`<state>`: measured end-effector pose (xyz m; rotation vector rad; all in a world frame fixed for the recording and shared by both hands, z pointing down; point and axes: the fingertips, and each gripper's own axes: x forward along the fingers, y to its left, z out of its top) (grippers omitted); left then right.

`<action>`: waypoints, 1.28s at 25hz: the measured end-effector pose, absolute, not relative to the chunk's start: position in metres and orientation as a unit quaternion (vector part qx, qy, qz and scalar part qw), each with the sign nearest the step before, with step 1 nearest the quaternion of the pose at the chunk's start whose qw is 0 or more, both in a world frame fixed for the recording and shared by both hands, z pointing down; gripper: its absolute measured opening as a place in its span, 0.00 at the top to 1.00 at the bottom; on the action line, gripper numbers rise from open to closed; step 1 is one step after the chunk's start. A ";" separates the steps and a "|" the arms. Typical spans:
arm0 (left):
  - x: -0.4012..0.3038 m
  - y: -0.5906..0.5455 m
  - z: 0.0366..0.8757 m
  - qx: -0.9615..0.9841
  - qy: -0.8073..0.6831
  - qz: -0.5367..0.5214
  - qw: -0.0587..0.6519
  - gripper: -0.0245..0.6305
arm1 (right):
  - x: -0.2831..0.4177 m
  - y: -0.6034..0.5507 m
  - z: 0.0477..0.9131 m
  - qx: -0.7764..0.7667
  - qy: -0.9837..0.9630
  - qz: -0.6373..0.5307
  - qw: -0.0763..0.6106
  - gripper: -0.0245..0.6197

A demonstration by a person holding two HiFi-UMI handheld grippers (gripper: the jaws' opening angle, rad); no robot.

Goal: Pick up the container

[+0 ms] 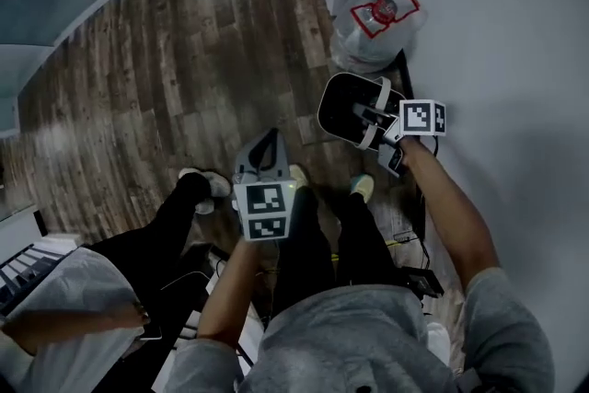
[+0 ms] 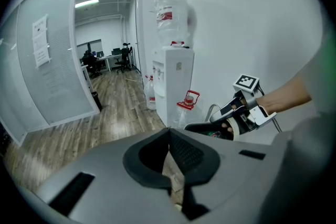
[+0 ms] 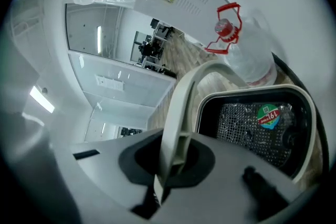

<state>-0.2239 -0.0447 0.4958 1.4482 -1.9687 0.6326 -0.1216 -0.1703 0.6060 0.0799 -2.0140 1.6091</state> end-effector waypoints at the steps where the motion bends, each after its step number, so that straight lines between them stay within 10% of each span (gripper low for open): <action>1: -0.220 -0.043 0.479 0.547 -0.744 0.238 0.301 0.94 | -0.119 -0.167 0.586 0.025 -0.751 0.597 0.280 0.92; 32: -0.167 -0.051 0.278 0.577 -0.758 0.187 0.239 0.94 | -0.055 -0.145 0.295 -0.007 -0.781 0.603 0.164 0.92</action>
